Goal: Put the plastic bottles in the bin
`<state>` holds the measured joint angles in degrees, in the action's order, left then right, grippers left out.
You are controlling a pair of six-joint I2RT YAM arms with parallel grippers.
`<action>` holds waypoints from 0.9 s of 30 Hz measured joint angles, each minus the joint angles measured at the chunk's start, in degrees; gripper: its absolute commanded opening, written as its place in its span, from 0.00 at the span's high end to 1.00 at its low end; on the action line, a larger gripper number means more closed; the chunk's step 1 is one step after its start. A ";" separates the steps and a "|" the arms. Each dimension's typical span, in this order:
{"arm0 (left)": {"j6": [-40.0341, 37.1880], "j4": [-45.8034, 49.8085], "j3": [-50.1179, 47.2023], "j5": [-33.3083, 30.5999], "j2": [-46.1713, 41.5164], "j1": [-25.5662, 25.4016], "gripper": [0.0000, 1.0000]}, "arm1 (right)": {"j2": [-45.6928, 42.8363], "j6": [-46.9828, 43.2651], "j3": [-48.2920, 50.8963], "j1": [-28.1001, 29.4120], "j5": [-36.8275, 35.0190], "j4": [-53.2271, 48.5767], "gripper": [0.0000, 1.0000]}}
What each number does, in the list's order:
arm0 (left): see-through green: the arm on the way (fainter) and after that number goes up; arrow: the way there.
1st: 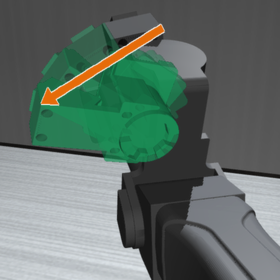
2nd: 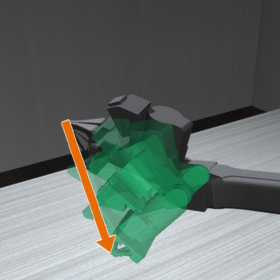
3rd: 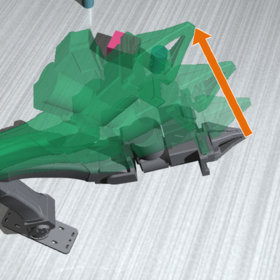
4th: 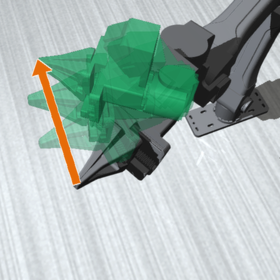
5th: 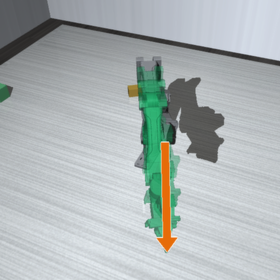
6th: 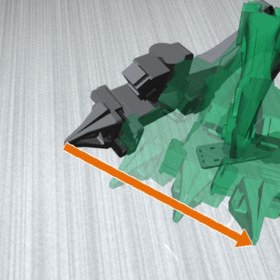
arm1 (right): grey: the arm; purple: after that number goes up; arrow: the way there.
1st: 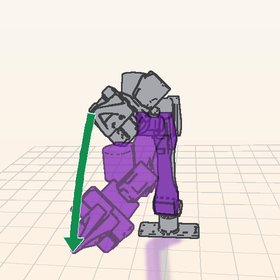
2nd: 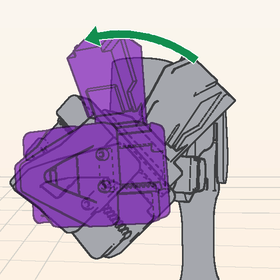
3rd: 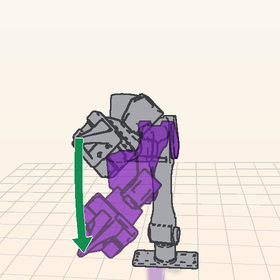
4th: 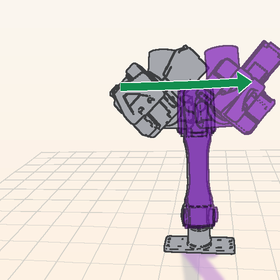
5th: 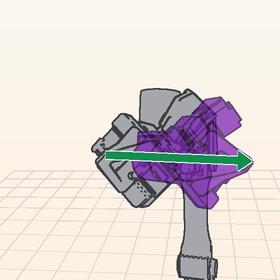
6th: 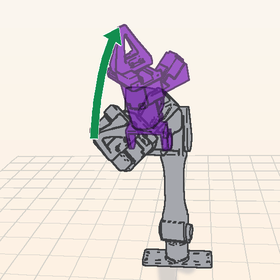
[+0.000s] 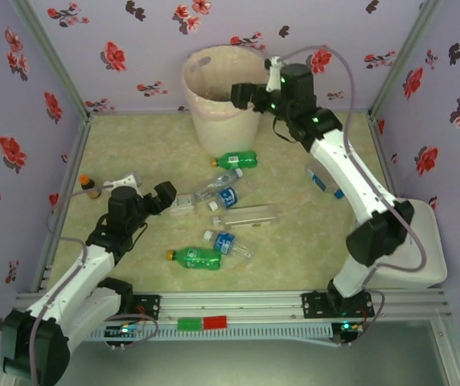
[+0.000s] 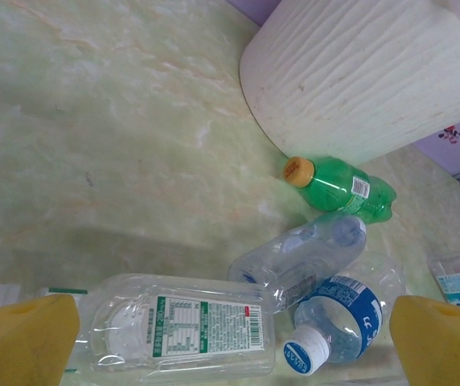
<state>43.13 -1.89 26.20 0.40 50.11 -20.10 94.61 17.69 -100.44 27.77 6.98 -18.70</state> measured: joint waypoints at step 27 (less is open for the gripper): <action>-3.08 -5.46 18.99 -0.44 23.45 -10.34 0.00 | -5.68 -7.45 38.95 -14.86 -27.82 -9.07 0.00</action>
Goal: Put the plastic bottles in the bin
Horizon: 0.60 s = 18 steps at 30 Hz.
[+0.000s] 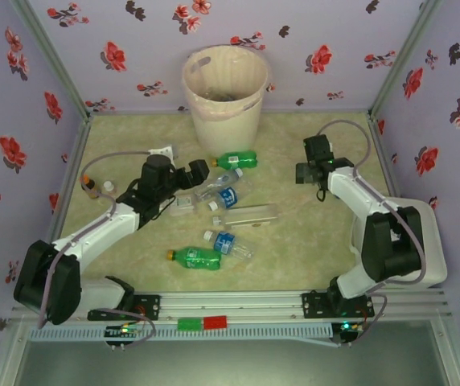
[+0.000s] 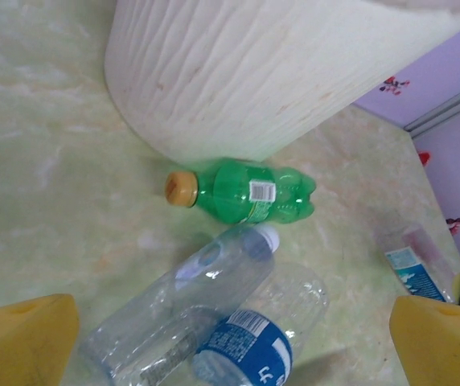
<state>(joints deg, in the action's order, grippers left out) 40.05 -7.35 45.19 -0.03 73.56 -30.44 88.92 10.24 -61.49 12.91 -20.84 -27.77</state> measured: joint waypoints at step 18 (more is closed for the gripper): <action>-0.17 2.27 0.37 -1.14 0.72 -0.70 0.00 | 20.06 -6.14 -13.68 -4.83 6.14 -2.93 0.01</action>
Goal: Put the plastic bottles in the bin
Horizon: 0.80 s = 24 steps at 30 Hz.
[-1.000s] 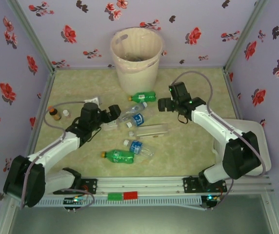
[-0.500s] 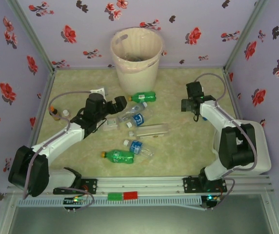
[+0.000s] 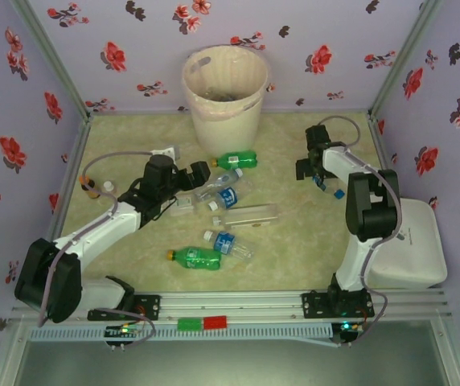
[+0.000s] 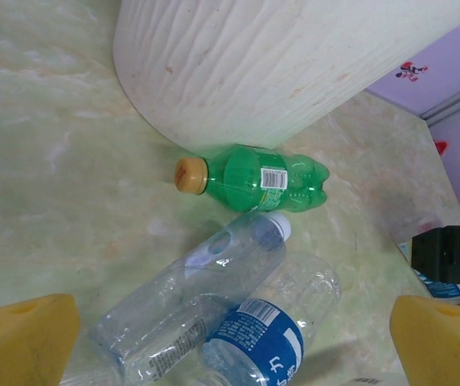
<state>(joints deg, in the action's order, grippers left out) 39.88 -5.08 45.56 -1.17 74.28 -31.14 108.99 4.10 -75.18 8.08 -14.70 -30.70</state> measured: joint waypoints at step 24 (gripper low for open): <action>0.02 -0.02 -0.20 -0.83 -1.20 0.00 0.00 | 1.40 0.94 -0.09 0.00 7.67 -1.36 0.31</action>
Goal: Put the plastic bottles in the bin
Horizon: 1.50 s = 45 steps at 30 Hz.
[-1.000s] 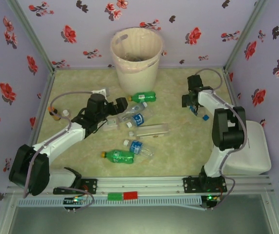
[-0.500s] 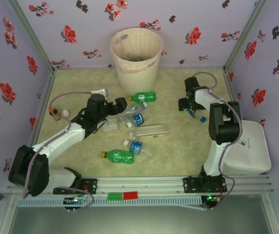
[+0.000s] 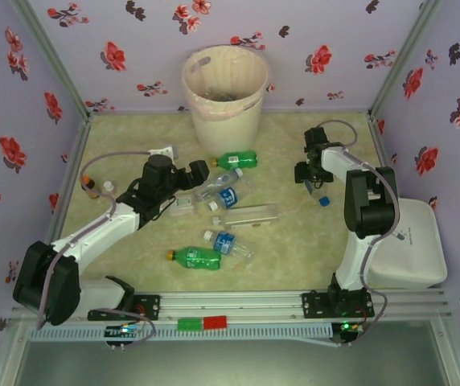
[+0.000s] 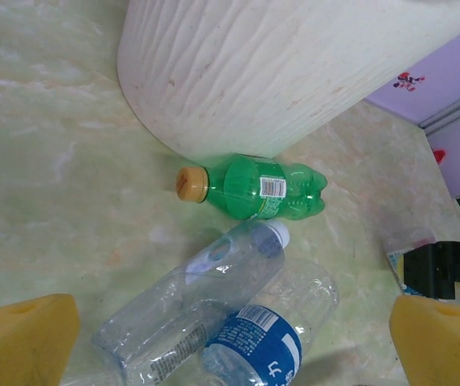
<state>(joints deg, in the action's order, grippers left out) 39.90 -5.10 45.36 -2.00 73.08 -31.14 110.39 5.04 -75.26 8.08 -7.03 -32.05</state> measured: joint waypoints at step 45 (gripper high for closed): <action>-1.75 1.75 -13.94 -0.72 -15.19 9.84 0.00 | -10.60 43.67 -18.84 12.39 28.79 58.25 0.55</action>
<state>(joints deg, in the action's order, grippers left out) 38.15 -3.36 31.42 -2.72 57.89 -21.30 99.79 48.71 -94.11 20.47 21.76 26.20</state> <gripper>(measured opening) 0.996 0.445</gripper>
